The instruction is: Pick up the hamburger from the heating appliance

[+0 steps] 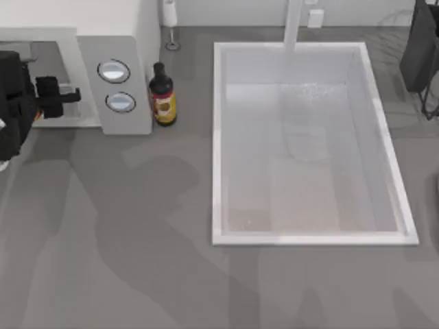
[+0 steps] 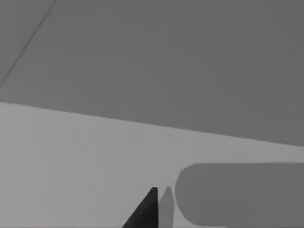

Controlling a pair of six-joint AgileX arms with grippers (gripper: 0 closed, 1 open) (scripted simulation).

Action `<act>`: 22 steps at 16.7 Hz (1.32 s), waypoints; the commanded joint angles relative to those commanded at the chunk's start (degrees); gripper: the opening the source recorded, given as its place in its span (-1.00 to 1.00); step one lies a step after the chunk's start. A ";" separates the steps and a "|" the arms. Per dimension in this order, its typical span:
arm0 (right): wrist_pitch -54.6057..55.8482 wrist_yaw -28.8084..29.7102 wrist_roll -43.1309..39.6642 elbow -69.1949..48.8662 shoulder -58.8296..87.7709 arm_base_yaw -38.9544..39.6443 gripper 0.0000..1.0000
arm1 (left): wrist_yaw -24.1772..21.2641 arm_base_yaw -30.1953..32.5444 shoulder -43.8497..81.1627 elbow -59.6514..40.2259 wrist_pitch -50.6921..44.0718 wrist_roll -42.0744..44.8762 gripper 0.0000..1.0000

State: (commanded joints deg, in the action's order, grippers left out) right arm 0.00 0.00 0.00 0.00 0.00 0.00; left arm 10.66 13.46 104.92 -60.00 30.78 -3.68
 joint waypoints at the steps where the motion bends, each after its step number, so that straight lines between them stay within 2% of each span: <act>1: 0.00 0.00 0.00 0.00 0.00 0.00 1.00 | 1.48 1.50 -5.06 4.36 -1.20 -0.50 -1.00; 4: 0.00 0.00 0.00 0.00 0.00 0.00 1.00 | 5.12 5.18 -17.84 15.99 -4.82 -1.74 -1.00; 7: 0.00 0.00 0.00 0.00 0.00 0.00 1.00 | 7.36 7.40 -25.50 23.54 -7.76 -2.52 -1.00; 15: 0.00 0.00 0.00 0.00 0.00 0.00 1.00 | 8.01 7.33 -26.09 25.99 -7.81 -2.59 -1.00; 18: 0.00 0.00 0.00 0.00 0.00 0.00 1.00 | 8.10 7.61 -20.66 27.24 -2.08 -2.65 -1.00; 22: 0.00 0.00 0.00 0.00 0.00 0.00 1.00 | 8.08 8.01 -8.81 30.40 13.83 -2.70 -1.00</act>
State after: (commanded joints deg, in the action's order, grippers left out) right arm 0.00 0.00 0.00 0.00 0.00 0.00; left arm 18.74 21.47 96.11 -29.60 44.61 -6.38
